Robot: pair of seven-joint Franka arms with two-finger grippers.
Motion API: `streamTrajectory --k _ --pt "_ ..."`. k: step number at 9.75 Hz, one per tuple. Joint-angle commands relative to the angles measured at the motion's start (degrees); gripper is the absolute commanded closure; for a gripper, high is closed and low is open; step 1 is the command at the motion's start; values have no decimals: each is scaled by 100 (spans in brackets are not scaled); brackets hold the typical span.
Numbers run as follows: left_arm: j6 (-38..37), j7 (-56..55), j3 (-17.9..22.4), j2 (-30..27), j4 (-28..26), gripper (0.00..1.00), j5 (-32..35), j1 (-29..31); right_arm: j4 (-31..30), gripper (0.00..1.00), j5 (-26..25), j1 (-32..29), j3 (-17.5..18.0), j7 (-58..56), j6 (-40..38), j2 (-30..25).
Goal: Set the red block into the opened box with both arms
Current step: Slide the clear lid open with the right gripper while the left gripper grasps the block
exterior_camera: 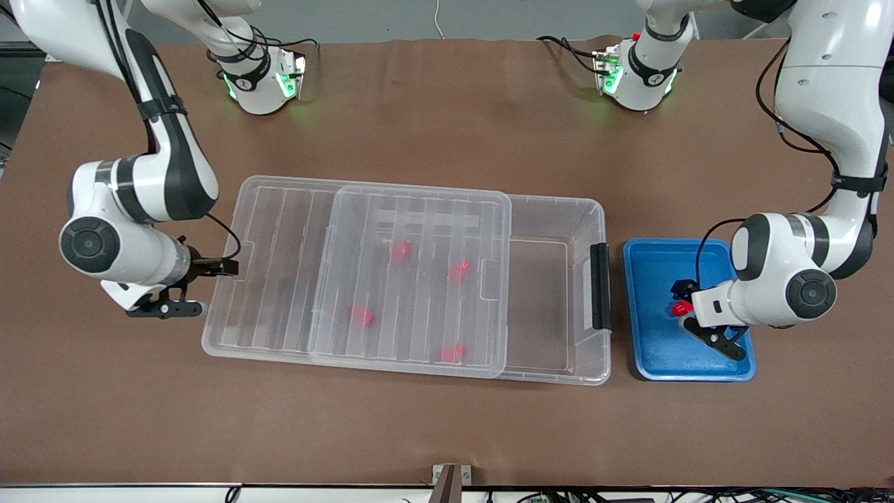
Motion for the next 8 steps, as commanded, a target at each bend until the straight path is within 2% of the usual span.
streamTrajectory --k 1,3,4,5,8 --pt "479 258 -20 156 -433 5 124 28 -146 0 -128 -447 61 -559 -12 -177" --pt "762 285 -20 225 -575 9 124 45 -93 0 -128 -528 61 -632 -20 -168" --pt "946 328 -20 313 -575 16 132 54 -67 0 -128 -510 70 -562 -20 -177" --pt "965 633 -20 323 -567 29 141 63 64 0 -120 -458 70 -553 -29 -177" --pt "930 742 -37 270 -540 96 150 212 1002 0 -58 -353 105 -151 -1036 -221"
